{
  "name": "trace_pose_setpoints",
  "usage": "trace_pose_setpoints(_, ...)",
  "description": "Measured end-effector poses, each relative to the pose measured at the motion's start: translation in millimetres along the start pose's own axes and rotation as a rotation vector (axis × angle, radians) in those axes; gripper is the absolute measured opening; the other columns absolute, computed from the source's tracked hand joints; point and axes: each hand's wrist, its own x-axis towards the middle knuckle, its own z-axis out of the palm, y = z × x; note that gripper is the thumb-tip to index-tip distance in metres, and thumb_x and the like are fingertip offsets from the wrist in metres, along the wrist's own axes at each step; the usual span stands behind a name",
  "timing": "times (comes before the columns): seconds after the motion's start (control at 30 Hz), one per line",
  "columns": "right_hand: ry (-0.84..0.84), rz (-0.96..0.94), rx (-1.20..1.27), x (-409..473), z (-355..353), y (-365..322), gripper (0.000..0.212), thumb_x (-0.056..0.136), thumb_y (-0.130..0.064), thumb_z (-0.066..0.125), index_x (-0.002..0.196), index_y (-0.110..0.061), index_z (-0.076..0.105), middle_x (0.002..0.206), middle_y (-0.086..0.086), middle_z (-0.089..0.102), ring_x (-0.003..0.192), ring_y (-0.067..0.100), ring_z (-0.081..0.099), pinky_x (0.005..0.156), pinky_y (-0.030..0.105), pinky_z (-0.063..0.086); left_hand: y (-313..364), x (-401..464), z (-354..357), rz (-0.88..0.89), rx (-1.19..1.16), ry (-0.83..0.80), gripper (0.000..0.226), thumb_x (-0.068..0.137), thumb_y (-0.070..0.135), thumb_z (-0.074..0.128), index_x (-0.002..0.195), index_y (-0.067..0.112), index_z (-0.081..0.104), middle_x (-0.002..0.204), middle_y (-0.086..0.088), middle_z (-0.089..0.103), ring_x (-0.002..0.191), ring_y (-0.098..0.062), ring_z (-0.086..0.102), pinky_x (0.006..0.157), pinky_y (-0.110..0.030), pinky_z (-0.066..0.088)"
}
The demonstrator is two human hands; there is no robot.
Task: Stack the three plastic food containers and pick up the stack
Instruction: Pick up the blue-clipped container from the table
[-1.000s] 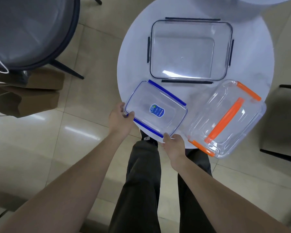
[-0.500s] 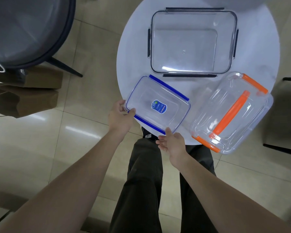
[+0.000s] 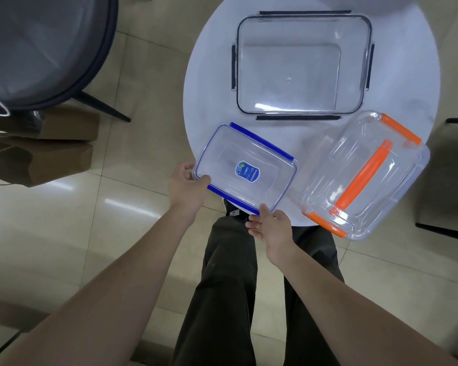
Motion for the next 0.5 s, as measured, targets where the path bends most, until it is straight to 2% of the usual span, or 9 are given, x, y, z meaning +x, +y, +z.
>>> trace_pose_setpoints(0.2, 0.000, -0.012, -0.034, -9.4, -0.7, -3.8, 0.036, 0.096, -0.036, 0.064, 0.121, -0.014, 0.052, 0.101, 0.007, 0.072, 0.088, 0.021, 0.075, 0.070, 0.028, 0.059, 3.8, -6.5, -1.6, 0.036, 0.008, 0.043, 0.036, 0.087, 0.020, 0.078, 0.112, 0.026, 0.053, 0.106, 0.002, 0.067, 0.092, -0.013, 0.070, 0.049, -0.007, 0.051)
trace_pose_setpoints(0.27, 0.003, -0.013, -0.044, -13.5, -0.3, -6.5, 0.034, 0.096, -0.036, 0.063, 0.120, -0.014, 0.051, 0.102, 0.008, 0.072, 0.087, 0.021, 0.075, 0.067, 0.027, 0.059, 5.2, -9.9, -2.3, 0.046, -0.007, 0.060, 0.034, 0.086, 0.017, 0.077, 0.110, 0.026, 0.054, 0.104, 0.002, 0.068, 0.088, -0.010, 0.070, 0.050, -0.007, 0.051)
trace_pose_setpoints(0.43, -0.015, -0.005, -0.064, -27.6, -1.1, -10.5, 0.030, 0.097, -0.033, 0.062, 0.117, -0.014, 0.051, 0.102, 0.010, 0.072, 0.088, 0.022, 0.075, 0.072, 0.029, 0.061, 9.5, -23.2, -7.9, 0.053, -0.036, 0.100, 0.037, 0.083, 0.017, 0.079, 0.109, 0.026, 0.055, 0.094, 0.014, 0.063, 0.085, -0.007, 0.068, 0.057, -0.012, 0.054)
trace_pose_setpoints(0.5, -0.014, -0.015, -0.077, -34.8, -1.0, -11.7, 0.028, 0.097, -0.033, 0.062, 0.115, -0.014, 0.051, 0.102, 0.011, 0.072, 0.088, 0.022, 0.075, 0.073, 0.030, 0.061, 10.5, -29.0, -12.8, 0.055, -0.047, 0.121, 0.038, 0.083, 0.018, 0.080, 0.111, 0.025, 0.056, 0.096, 0.013, 0.062, 0.088, -0.008, 0.068, 0.062, -0.016, 0.055)
